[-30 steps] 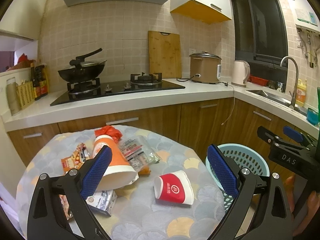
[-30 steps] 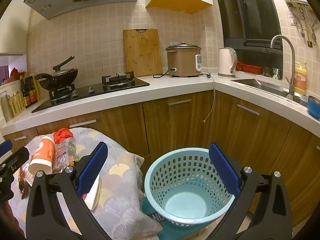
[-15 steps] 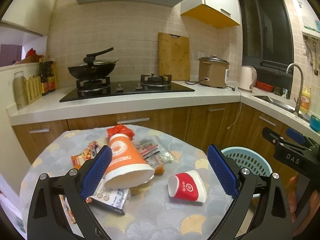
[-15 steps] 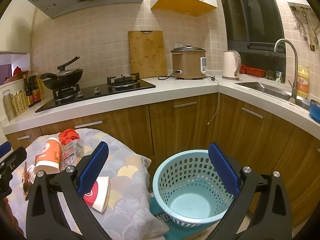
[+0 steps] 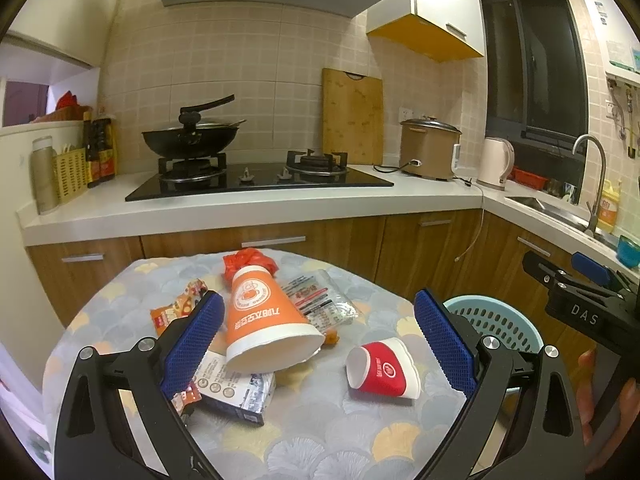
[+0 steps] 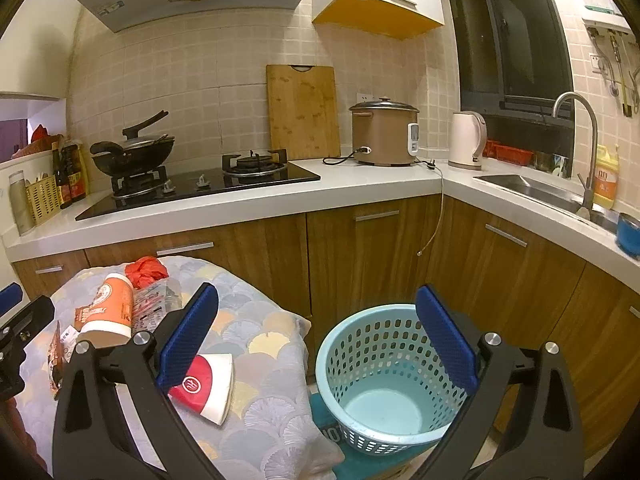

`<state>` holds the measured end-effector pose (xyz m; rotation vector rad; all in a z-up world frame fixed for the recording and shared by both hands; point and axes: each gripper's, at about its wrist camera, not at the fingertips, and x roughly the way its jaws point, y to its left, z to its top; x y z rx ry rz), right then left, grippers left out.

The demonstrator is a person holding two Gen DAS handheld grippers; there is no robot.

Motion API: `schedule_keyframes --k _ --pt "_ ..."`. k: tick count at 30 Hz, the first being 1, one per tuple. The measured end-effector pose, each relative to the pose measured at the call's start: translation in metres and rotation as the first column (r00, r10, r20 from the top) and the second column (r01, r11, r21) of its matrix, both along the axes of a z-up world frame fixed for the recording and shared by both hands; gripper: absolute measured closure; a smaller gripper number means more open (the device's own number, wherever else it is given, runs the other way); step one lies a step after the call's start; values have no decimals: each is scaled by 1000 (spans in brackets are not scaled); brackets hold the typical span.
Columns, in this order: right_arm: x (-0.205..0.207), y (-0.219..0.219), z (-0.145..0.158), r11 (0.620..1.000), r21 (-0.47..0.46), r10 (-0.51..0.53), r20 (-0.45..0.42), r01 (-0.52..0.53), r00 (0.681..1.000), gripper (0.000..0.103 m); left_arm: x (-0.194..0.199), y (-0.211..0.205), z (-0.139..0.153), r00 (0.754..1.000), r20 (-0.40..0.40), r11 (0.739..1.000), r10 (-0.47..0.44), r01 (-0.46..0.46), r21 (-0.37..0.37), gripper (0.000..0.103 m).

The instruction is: Collect trash

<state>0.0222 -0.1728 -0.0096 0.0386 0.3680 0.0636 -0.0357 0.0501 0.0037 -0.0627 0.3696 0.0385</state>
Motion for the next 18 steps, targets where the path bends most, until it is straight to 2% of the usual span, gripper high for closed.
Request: schedule_keyframes --k 18 --pt "4 17 -5 999 -18 28 -22 -28 999 9 -4 17 -2 999 2 999 34 -34 -15 10"
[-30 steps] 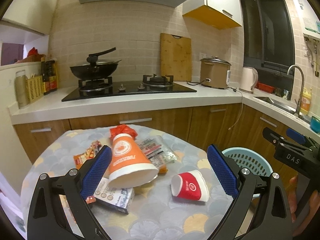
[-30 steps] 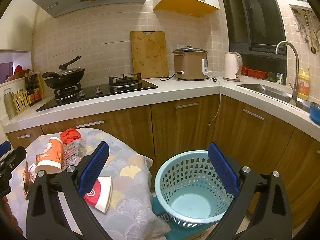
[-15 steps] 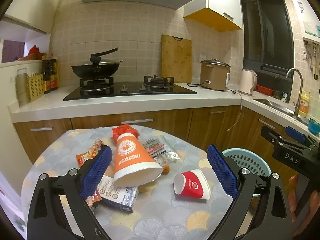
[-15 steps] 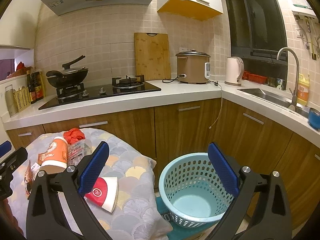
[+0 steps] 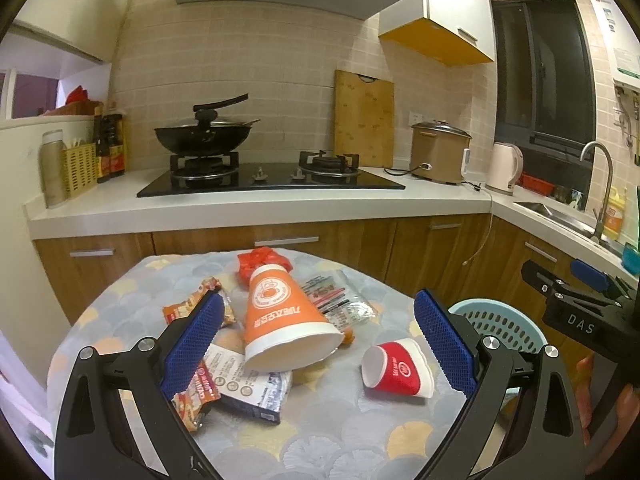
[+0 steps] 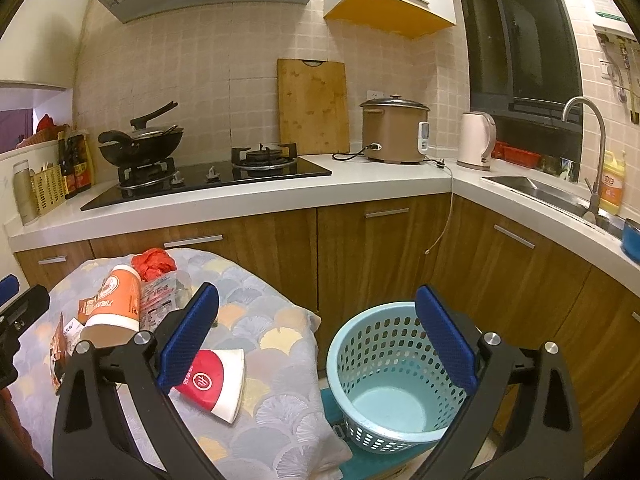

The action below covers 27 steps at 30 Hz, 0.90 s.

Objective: Collect trash
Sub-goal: 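Grasp the orange snack bag with the left tool while the right tool grasps the red-and-white cup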

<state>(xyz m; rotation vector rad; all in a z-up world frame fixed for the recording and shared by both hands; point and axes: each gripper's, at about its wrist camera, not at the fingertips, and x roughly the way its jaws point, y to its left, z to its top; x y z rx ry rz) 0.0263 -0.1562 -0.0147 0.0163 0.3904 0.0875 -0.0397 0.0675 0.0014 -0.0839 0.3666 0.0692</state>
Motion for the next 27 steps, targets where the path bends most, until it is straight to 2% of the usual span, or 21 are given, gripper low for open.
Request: schedule_keyframes --k 7,11,17,19,20,23,27 --pt "2 11 -3 1000 -4 23 -10 -23 1000 10 0 18 -4 999 -25 999 26 -27 -25 10" --pt "2 18 -4 999 -13 36 -13 -36 999 12 -5 37 -5 997 -23 997 71 -71 -4 10" --pt "6 32 -10 997 -30 65 -35 -66 997 25 -20 91 -2 983 -17 983 185 -184 3 10" --pt "9 38 -13 996 -30 85 -54 -87 995 36 -24 110 -2 976 -26 976 217 -218 -2 10" --pt "9 40 -15 995 -30 92 -61 -94 994 37 -25 117 -3 974 -34 975 222 -222 -8 10" --pt "9 51 -20 992 -43 111 -74 -115 991 41 -24 137 -10 971 -75 973 227 -230 -24 10" --pt "9 61 -23 989 -57 130 -83 -135 988 41 -18 146 -36 975 -187 988 124 -139 -70 10"
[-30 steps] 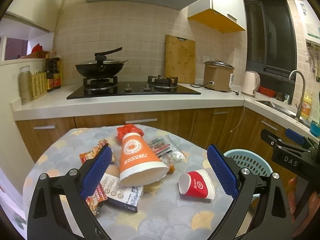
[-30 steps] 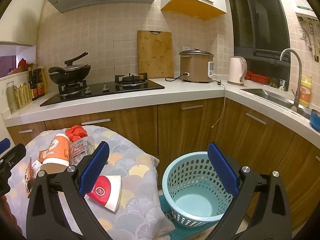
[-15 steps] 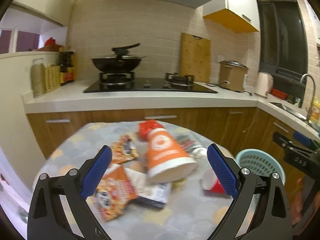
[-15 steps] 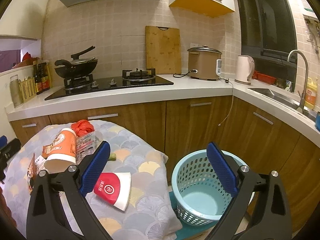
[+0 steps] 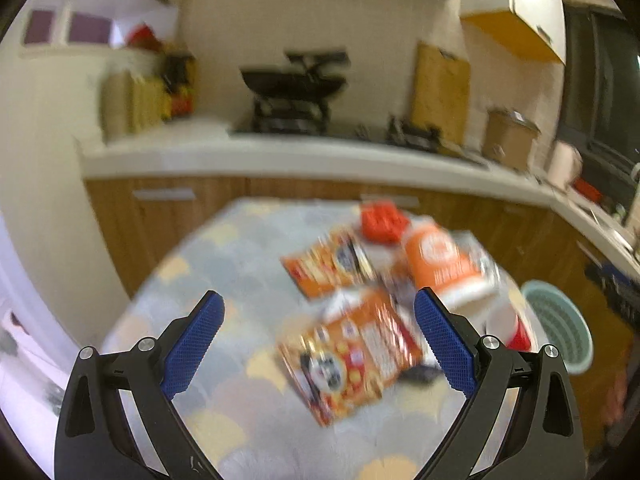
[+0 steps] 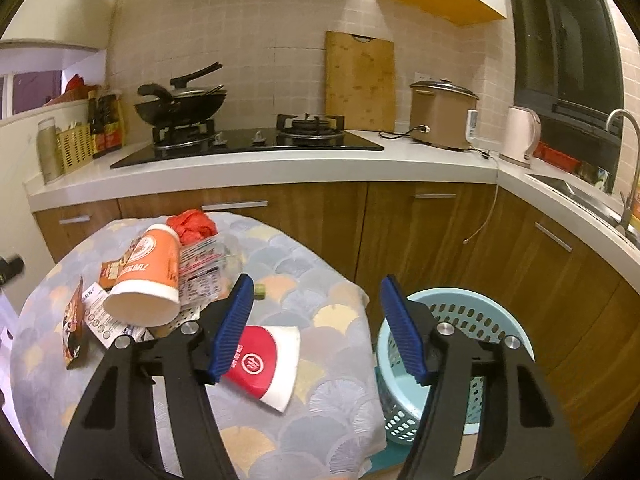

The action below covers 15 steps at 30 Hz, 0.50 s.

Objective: Collect trash
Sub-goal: 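Grasp the orange snack bag with the left tool while the right tool grasps the red-and-white cup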

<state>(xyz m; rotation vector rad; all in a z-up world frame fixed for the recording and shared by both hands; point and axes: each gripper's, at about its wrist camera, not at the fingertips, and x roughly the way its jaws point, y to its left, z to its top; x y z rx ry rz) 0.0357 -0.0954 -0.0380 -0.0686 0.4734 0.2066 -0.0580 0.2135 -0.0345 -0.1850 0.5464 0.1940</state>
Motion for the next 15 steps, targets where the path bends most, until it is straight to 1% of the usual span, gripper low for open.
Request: schedule_keyframes --k 3,5,8,11,15 --pt "3 4 -2 1000 -4 3 -13 -4 1000 41 -1 -13 -22 997 -53 999 -51 51 6 11" --pt "6 4 -6 1000 -2 7 -29 -7 1000 41 0 -23 -34 995 -79 997 -64 67 28 11" --pt "8 4 -11 1000 1 12 -54 -12 998 41 12 -37 -51 989 -133 994 -62 74 84 12" --pt "11 2 -20 1000 -1 8 -81 -9 997 41 22 -41 -62 984 -173 989 -36 59 134 17" --pt "17 -4 -35 999 24 30 -140 -27 990 41 34 -40 -72 978 -208 987 1 32 156 26"
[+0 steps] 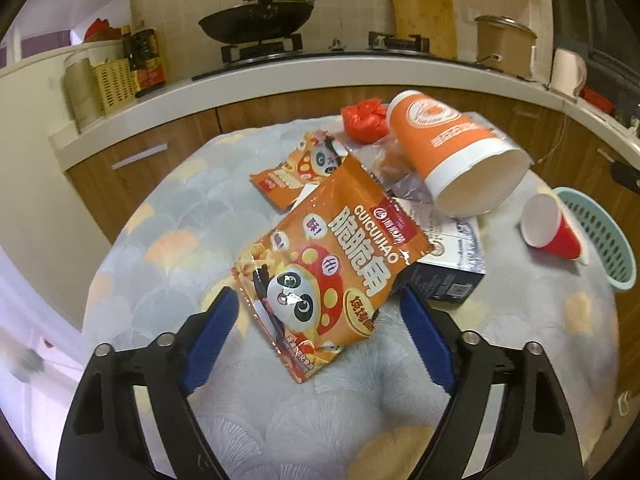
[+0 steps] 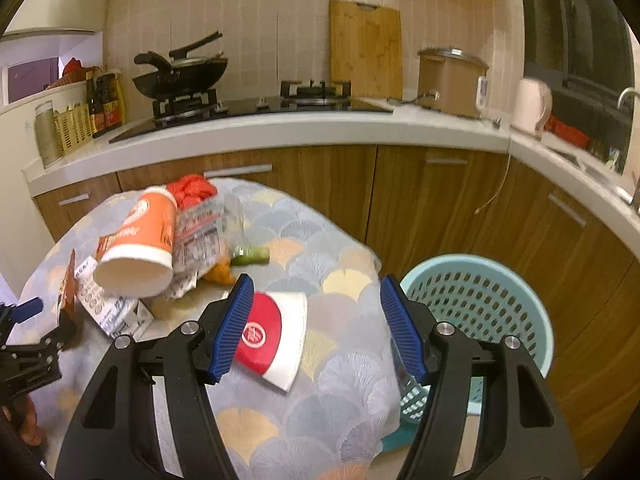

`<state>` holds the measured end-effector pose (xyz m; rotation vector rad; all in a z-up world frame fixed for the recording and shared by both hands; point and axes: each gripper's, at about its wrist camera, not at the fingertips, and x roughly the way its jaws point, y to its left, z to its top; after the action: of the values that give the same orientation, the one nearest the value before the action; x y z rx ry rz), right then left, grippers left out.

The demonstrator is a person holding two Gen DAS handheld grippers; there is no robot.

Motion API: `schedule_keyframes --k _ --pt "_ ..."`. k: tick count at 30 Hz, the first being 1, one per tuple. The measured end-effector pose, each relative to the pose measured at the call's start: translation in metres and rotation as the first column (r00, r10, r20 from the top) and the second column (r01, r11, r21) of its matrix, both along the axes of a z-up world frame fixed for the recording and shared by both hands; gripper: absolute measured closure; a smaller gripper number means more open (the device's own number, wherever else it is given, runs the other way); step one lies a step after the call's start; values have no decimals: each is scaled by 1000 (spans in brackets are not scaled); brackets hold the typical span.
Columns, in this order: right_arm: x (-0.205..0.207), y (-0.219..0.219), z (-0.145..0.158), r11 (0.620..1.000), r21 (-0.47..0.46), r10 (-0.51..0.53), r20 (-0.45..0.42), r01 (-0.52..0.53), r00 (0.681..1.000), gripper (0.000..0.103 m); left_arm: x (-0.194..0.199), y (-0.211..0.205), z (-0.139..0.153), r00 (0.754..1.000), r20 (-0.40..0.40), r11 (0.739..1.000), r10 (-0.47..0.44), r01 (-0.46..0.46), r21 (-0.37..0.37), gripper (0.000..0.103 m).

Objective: Collect trash
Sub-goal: 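Grasp the orange snack bag with the left tool while the right tool grasps the red-and-white cup, then carry both items over the blue basket and open both tools to drop them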

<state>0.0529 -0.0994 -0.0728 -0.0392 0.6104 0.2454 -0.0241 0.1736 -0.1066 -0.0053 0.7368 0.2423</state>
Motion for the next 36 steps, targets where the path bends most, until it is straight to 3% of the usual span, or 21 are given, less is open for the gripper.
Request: schedule_keyframes --k 5,8,10,16,19,31,32,33,36 --pt "8 3 -21 998 33 56 -88 -53 995 40 7 -3 -7 999 -34 999 25 -24 26 41" --pt "12 10 -34 996 47 81 -132 -75 988 32 8 -3 -7 999 -35 999 26 -25 30 50" --pt "15 17 -40 994 59 101 -158 -93 982 30 8 -2 -7 999 -32 999 29 -28 32 67" --pt "24 32 -49 990 93 128 -214 -110 968 16 8 5 -3 999 -17 999 40 -40 17 83" --pt "32 36 -53 985 136 139 -252 -107 958 12 7 9 2 999 -1 999 45 -45 5 88" --pt "56 35 -71 975 217 119 -355 -42 927 12 0 27 16 995 68 995 71 -67 -70 99" --pt "56 36 -71 976 215 118 -351 -43 929 14 -1 27 17 995 74 995 71 -66 -72 100" --pt "56 35 -71 977 210 121 -348 -48 930 25 -1 28 18 994 78 995 70 -65 -72 100" --pt "53 35 -67 979 195 119 -326 -57 938 28 -2 27 22 993 95 995 63 -56 -81 101"
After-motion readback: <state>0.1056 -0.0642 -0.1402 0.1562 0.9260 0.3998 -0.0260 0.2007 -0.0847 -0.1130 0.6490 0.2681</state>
